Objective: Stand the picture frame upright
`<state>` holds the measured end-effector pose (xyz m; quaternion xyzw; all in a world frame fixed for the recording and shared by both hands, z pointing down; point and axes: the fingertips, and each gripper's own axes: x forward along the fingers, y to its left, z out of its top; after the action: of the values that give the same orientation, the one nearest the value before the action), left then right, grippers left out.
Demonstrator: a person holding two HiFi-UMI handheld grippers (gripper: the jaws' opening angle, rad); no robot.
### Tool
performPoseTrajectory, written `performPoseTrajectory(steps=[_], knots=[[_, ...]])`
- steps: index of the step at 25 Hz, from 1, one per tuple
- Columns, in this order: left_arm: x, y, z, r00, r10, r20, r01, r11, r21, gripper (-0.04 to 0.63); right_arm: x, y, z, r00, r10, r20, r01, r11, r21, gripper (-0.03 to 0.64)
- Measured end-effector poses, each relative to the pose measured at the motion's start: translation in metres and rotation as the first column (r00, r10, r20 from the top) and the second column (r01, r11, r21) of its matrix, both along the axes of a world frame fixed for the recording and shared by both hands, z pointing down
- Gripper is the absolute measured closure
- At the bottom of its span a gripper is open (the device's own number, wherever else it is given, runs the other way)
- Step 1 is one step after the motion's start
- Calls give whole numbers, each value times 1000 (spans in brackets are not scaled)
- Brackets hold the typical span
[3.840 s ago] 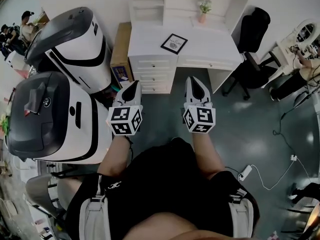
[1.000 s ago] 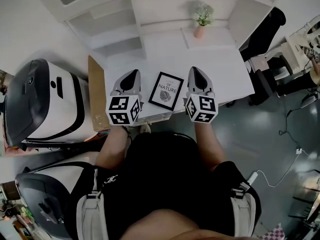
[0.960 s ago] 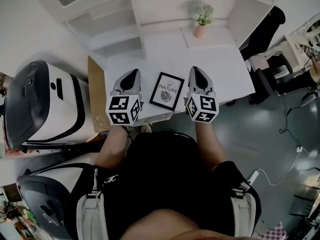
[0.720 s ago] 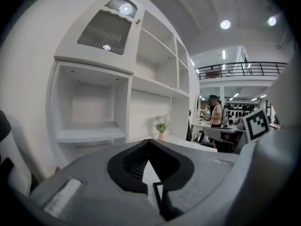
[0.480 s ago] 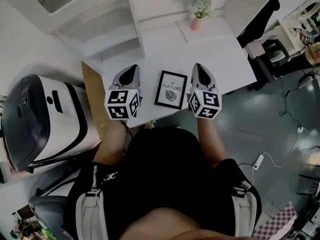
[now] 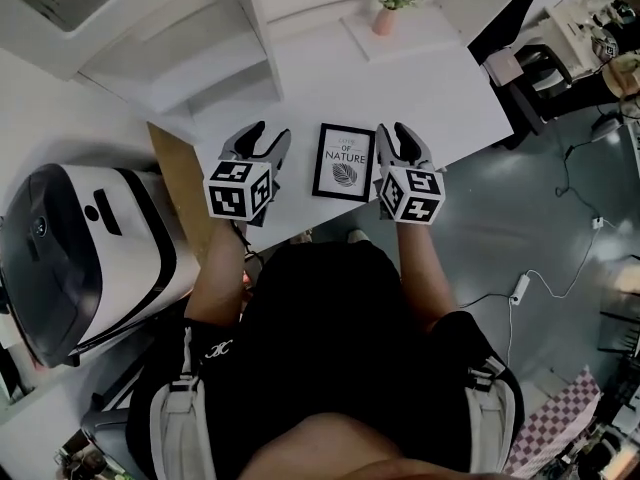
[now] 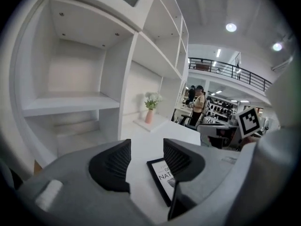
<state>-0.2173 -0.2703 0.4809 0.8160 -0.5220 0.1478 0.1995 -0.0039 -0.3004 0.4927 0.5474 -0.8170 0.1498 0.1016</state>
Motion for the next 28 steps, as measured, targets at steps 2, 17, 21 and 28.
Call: performPoseTrajectory(steps=[2, 17, 21, 28], knots=[[-4, -1, 16, 1000, 18, 2, -18, 999, -44, 375, 2, 4, 17, 1000, 17, -5, -17, 999, -51, 491], [-7, 6, 110, 991, 112, -74, -128, 954, -272, 372, 21, 25, 128, 996, 80, -49, -92, 929, -357, 491], [-14, 11, 135, 989, 107, -104, -136, 934, -332, 373, 20, 25, 153, 996, 64, -70, -87, 903, -420, 491], [-18, 14, 158, 970, 76, -233, -166, 903, -396, 373, 15, 18, 185, 996, 58, -71, -87, 846, -526, 491]])
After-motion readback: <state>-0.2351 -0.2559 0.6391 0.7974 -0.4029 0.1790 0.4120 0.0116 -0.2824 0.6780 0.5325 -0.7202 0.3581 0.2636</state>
